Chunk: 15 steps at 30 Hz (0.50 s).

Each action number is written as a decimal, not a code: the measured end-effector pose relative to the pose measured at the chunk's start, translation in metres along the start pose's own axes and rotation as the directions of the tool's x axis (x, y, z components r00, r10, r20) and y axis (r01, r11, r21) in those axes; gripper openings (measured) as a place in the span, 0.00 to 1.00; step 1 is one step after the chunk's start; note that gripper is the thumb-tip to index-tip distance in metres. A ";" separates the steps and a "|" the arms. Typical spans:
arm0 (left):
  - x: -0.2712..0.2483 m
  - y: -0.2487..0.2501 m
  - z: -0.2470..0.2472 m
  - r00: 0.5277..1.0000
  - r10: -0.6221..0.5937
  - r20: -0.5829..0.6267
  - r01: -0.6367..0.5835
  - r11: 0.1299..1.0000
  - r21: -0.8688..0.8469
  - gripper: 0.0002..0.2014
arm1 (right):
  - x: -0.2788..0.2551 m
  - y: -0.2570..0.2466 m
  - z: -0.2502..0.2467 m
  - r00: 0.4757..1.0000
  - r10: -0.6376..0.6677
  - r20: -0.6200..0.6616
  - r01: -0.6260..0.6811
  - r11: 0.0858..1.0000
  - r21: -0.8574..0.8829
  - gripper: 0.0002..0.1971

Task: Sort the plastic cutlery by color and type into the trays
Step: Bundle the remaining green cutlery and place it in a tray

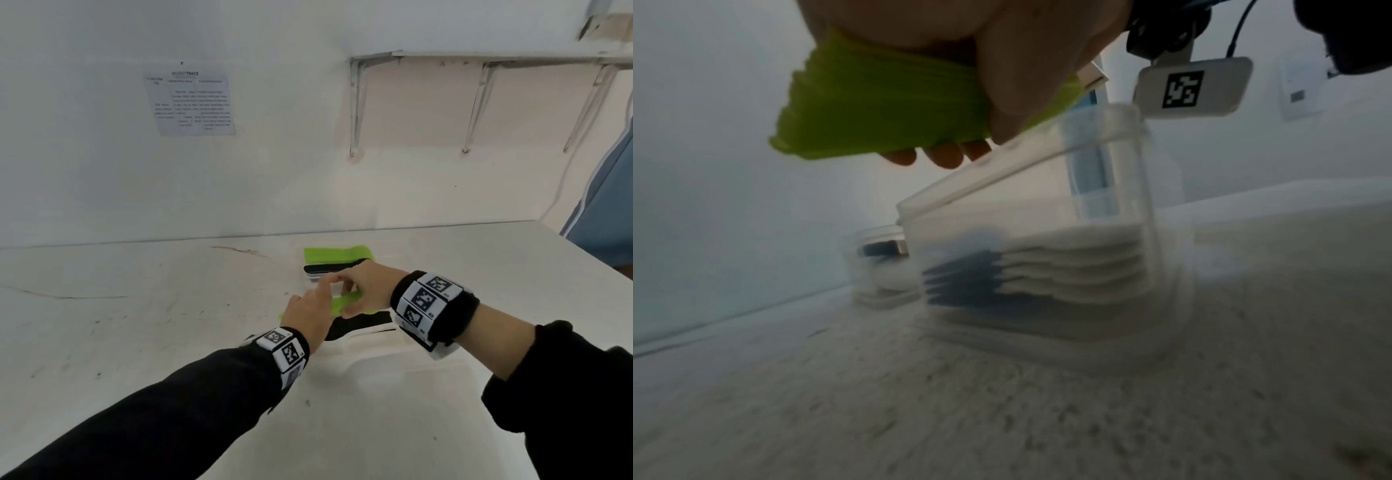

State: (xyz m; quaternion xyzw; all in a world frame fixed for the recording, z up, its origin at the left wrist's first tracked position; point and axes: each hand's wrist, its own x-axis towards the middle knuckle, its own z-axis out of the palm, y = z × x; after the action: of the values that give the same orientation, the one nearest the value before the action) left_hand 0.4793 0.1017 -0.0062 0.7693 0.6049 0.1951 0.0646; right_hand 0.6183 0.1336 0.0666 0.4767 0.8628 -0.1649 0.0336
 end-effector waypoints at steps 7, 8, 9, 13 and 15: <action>-0.008 -0.002 0.004 0.999 0.043 0.033 -0.040 0.994 -0.101 0.40 | 0.002 0.014 0.013 0.990 0.012 0.138 0.018 0.976 -0.217 0.25; -0.009 -0.005 0.005 0.999 0.018 0.034 -0.015 0.996 -0.088 0.42 | 0.003 0.017 0.014 0.990 0.027 0.137 0.007 0.970 -0.242 0.26; -0.011 -0.007 0.006 0.998 -0.022 0.054 0.027 0.996 -0.086 0.45 | 0.003 0.020 0.013 0.990 0.040 0.139 -0.002 0.964 -0.264 0.27; -0.022 -0.017 0.003 0.916 -0.227 0.332 0.331 0.894 -0.302 0.65 | 0.006 0.031 0.015 0.977 0.067 0.205 0.006 0.942 -0.337 0.26; -0.027 -0.020 -0.001 0.878 -0.219 0.425 0.398 0.828 -0.394 0.65 | 0.006 0.032 0.018 0.970 0.065 0.234 0.021 0.937 -0.348 0.24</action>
State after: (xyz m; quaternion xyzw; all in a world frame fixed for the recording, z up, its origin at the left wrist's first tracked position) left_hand 0.4554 0.0810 -0.0179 0.6427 0.6348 0.1774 0.3906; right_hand 0.6396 0.1488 0.0405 0.4491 0.8624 -0.0664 0.2240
